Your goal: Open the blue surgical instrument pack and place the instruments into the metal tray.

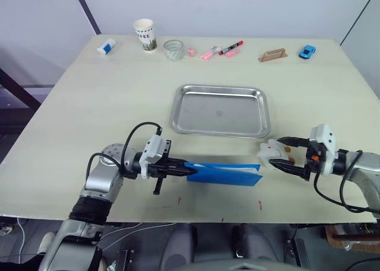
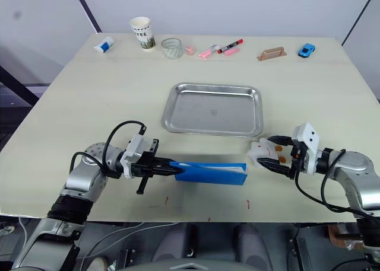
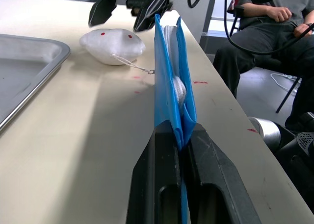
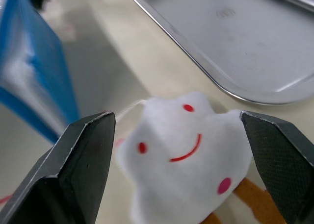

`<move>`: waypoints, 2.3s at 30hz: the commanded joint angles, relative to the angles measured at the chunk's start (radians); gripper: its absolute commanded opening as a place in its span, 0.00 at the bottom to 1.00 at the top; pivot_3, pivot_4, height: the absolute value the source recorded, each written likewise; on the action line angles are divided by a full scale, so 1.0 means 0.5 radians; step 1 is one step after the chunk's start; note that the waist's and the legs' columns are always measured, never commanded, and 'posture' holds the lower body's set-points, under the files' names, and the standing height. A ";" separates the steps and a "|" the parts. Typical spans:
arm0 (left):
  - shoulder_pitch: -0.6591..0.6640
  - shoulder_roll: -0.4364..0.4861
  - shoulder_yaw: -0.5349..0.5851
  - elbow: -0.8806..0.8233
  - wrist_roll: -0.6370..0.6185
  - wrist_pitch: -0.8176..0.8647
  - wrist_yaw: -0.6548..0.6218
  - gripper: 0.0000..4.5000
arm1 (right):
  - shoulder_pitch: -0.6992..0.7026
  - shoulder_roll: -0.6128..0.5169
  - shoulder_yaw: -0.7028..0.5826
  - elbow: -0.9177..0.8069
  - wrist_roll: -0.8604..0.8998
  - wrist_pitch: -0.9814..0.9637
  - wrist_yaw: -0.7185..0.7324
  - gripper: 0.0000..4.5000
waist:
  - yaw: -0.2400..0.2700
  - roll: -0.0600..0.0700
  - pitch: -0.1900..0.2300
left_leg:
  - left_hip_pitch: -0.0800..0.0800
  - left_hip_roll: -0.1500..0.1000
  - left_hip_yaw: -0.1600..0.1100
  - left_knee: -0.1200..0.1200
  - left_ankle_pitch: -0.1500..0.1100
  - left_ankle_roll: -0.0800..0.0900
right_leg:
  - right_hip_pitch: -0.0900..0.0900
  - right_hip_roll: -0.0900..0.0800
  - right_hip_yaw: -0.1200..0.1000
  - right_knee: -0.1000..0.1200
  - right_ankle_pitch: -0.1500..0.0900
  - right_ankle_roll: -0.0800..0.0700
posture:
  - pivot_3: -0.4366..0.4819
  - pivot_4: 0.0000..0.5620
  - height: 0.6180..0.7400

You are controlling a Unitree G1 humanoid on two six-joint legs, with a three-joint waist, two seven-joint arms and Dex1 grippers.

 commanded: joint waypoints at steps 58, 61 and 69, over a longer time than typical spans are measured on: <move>0.061 -0.112 -0.144 -0.165 0.167 -0.079 0.203 0.00 | -0.757 0.349 0.607 -0.628 0.256 0.296 -0.140 0.00 | -0.008 0.001 0.000 | 0.000 -0.003 -0.005 0.001 0.000 0.000 | 0.002 0.001 0.004 0.000 0.000 0.001 | 0.48 0.27 0.98; 0.054 -0.128 -0.147 -0.152 0.178 -0.094 0.204 0.00 | -0.852 0.475 0.715 -0.542 0.142 0.204 -0.096 0.00 | -0.003 0.002 -0.001 | -0.001 -0.003 -0.007 0.001 0.000 0.000 | 0.001 0.001 0.003 0.000 0.000 0.000 | 0.48 0.27 0.98; 0.056 -0.141 -0.132 -0.138 0.195 -0.111 0.222 0.00 | -0.918 0.567 0.749 -0.442 0.046 0.119 0.012 0.00 | -0.002 0.002 -0.001 | -0.003 -0.004 -0.008 0.005 0.000 0.000 | 0.002 0.001 0.003 0.001 0.000 0.001 | 0.48 0.27 0.98</move>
